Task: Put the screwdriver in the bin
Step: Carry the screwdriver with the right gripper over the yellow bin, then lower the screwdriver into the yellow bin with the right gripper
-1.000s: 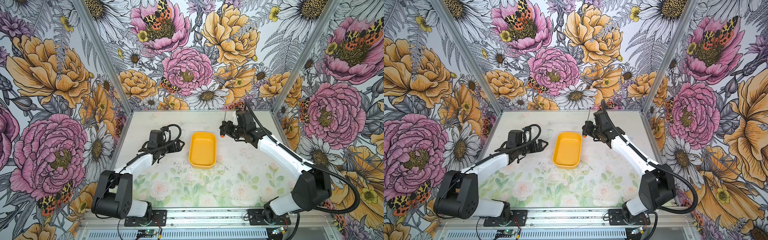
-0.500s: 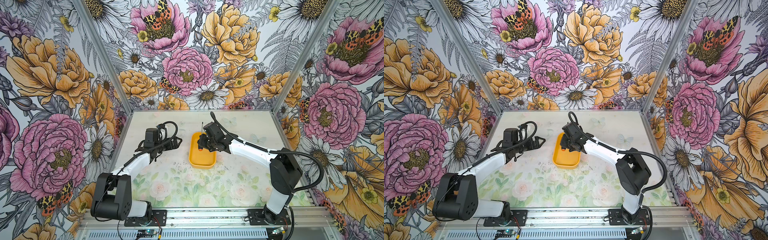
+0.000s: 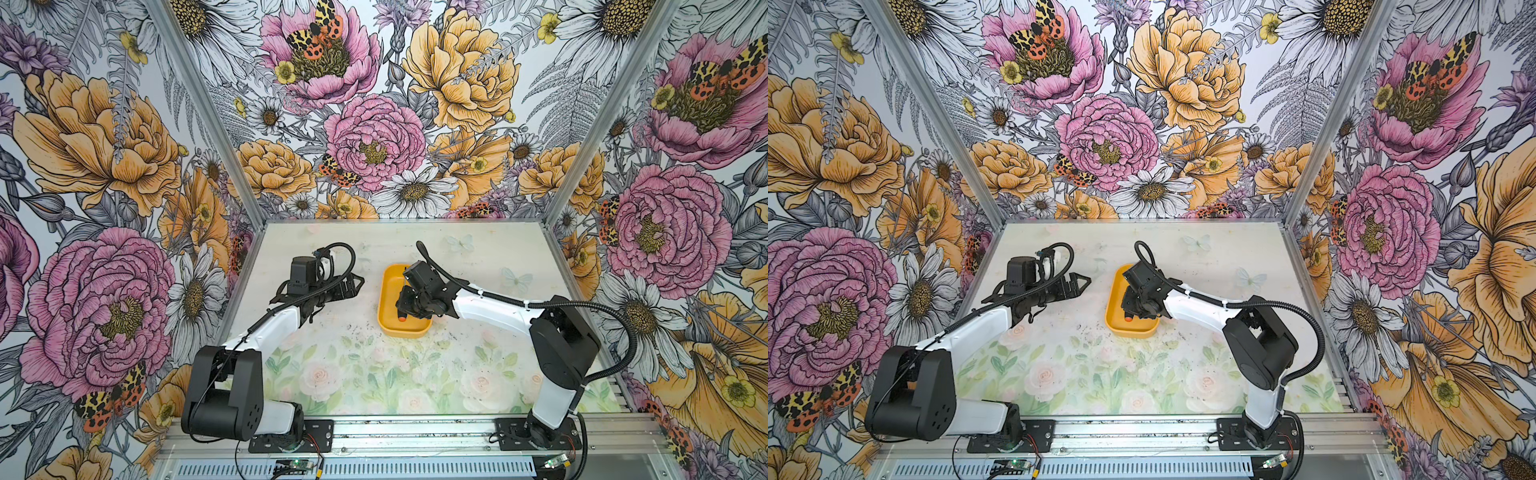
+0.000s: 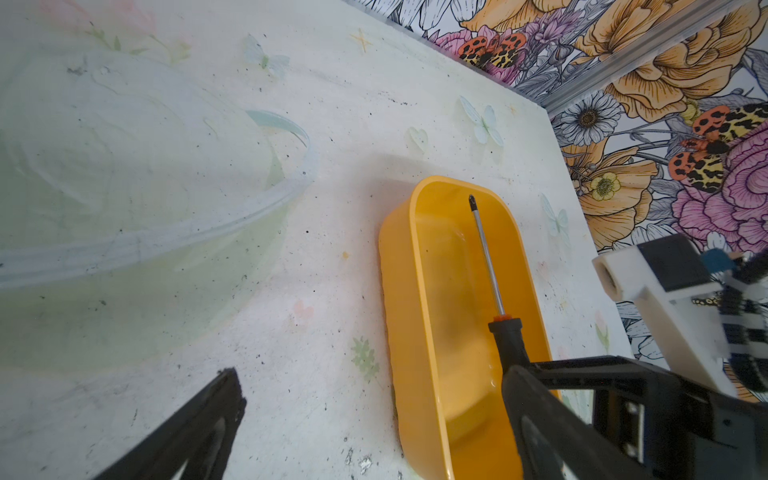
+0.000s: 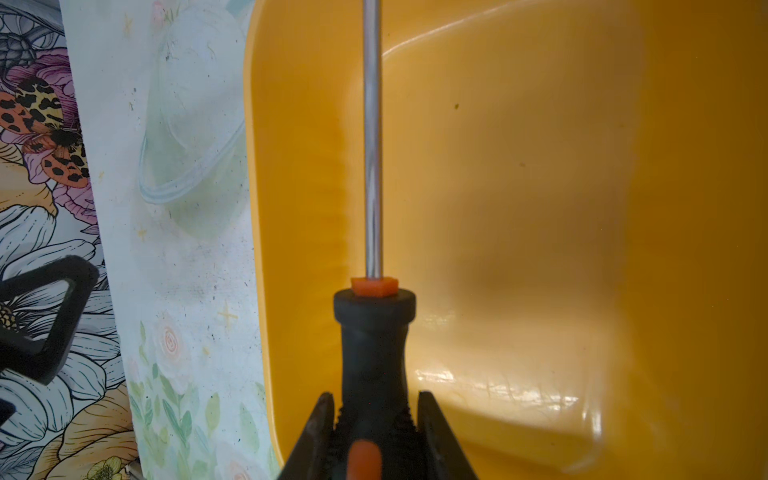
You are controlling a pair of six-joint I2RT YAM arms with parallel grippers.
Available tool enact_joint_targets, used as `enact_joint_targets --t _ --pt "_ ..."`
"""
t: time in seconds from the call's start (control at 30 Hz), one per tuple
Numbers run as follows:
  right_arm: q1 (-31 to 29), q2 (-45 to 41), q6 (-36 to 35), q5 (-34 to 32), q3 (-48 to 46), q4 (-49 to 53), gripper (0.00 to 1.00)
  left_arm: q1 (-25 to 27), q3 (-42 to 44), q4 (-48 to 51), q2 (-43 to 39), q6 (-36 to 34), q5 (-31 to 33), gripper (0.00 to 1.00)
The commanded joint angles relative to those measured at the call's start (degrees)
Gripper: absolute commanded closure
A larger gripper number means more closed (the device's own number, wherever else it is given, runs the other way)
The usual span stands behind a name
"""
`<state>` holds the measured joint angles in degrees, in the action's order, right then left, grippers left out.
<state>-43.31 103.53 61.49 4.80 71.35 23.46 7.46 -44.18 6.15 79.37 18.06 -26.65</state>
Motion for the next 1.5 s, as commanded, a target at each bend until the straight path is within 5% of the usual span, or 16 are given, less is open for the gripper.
enact_joint_targets --t 0.0,0.5,1.13,1.47 --pt "0.8 1.8 0.0 1.4 1.3 -1.0 1.0 -0.1 -0.2 -1.1 0.5 -0.3 -1.0 0.01" --pt "3.3 7.5 -2.5 2.0 3.7 -1.0 1.0 0.0 -0.2 -1.3 1.0 0.0 -1.0 0.01" --pt "3.5 9.2 -3.0 2.5 4.2 -0.9 0.61 0.3 -0.8 -1.4 2.0 0.0 -1.2 0.01" --pt "3.8 8.8 -3.9 2.8 4.3 -0.9 0.5 0.3 -0.9 -0.9 2.2 0.3 -1.0 0.01"
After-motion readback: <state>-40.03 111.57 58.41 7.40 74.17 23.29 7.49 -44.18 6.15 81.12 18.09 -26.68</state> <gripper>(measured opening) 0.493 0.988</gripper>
